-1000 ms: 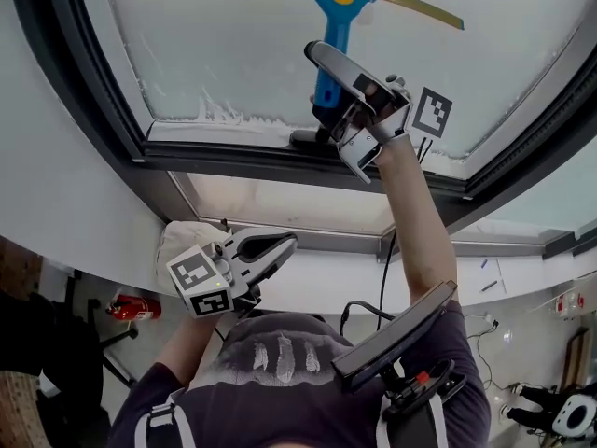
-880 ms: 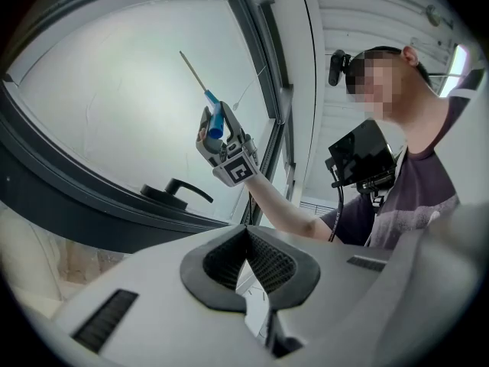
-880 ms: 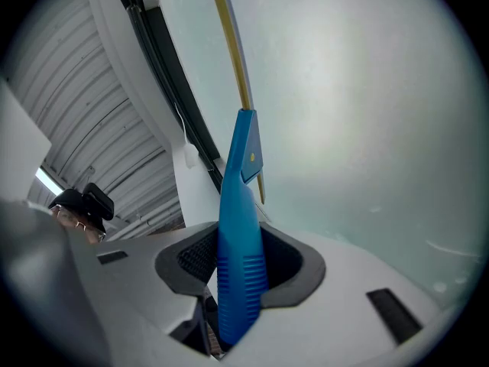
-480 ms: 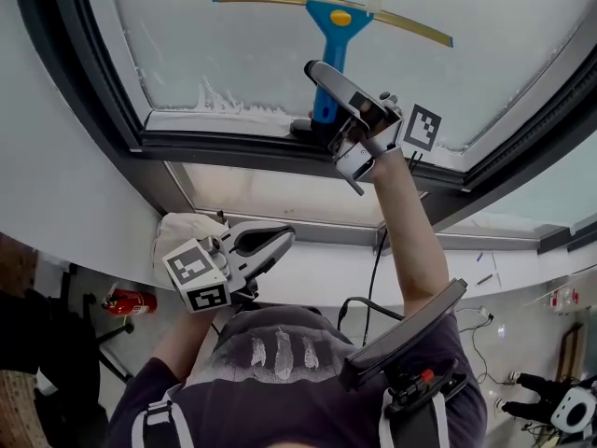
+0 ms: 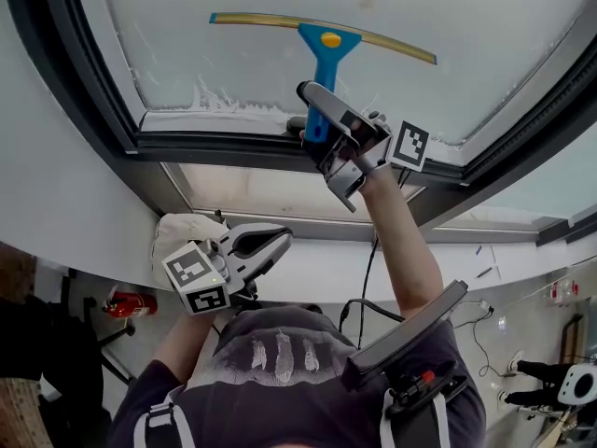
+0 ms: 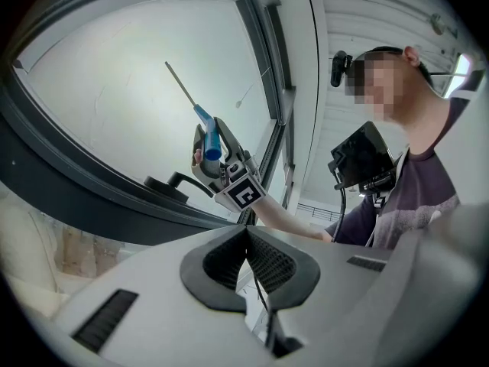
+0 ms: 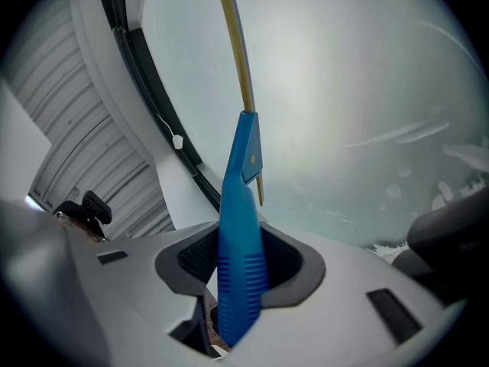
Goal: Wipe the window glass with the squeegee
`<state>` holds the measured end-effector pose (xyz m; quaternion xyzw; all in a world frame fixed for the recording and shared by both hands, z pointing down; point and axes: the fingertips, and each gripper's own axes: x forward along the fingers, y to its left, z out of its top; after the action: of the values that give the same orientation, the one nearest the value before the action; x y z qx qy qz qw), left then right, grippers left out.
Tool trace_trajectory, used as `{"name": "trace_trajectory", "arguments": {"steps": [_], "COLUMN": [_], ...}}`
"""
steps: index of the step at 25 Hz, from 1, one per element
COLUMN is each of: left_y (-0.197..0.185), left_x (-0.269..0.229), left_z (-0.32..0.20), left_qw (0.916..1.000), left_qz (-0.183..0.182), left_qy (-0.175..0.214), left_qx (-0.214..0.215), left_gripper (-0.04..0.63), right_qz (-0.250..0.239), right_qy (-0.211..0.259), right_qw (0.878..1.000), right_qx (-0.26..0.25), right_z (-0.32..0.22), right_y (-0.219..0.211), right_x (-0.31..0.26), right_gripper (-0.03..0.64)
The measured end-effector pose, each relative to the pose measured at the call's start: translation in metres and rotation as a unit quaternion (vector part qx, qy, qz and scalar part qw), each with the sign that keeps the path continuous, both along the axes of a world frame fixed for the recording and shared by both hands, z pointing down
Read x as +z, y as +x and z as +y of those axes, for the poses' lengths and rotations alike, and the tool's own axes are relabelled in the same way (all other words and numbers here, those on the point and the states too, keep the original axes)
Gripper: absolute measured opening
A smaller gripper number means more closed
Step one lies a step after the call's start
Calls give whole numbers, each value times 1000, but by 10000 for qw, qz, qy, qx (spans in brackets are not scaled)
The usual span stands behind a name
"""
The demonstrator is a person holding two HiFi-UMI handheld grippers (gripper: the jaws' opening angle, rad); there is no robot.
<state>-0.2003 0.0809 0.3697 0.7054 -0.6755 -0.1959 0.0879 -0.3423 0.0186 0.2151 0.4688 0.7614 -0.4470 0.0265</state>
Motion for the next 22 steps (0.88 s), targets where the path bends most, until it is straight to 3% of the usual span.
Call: {"name": "trace_trajectory", "arguments": {"steps": [12, 17, 22], "left_y": [4, 4, 8], "left_x": [8, 7, 4], "left_z": [-5, -9, -23], "left_qw": [9999, 9998, 9996], "left_qz": [72, 56, 28], "left_qy": [-56, -75, -88], "left_qx": [106, 151, 277], "left_gripper": [6, 6, 6], "right_qz": [264, 385, 209], "right_qy": [-302, -194, 87], "right_qw": [9991, 9991, 9997], "right_qx": [-102, -15, 92], "right_z": [1, -4, -27], "right_y": [5, 15, 46], "right_x": [34, 41, 20], "right_gripper": [132, 130, 131]}}
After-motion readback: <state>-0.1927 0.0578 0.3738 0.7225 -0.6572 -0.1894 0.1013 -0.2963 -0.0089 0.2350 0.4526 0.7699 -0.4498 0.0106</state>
